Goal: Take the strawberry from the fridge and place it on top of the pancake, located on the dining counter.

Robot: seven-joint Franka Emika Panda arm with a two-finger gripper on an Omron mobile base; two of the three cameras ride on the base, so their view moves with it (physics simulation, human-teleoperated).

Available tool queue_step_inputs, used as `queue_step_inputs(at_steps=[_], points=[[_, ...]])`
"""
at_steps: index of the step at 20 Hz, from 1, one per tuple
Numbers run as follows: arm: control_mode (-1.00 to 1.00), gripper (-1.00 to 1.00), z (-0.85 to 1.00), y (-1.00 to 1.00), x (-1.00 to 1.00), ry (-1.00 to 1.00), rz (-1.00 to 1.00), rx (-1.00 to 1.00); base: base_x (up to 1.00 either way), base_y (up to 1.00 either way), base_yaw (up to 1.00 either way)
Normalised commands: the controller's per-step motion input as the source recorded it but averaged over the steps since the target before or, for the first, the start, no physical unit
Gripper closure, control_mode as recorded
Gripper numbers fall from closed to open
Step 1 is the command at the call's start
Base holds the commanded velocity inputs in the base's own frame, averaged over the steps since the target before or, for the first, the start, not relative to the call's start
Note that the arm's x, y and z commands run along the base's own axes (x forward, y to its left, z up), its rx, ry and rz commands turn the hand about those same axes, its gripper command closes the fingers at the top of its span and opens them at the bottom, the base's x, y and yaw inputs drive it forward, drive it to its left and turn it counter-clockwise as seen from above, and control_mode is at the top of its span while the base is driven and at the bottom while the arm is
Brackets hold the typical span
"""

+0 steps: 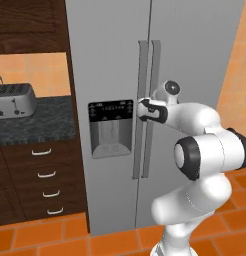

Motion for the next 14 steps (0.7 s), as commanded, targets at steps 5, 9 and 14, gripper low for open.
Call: queue_step_inputs(at_steps=[5,9,14], points=[[-1.0,-1.0,-0.12,-0.01,0.47,-0.06,0.03,0.01,0.0,0.0,0.0],[-1.0,-1.0,-0.12,0.0,0.51,-0.01,0.01,0.0,0.0,0.0,0.0],[-1.0,-1.0,-0.23,0.0,0.52,-0.01,0.0,0.0,0.0,0.0,0.0]])
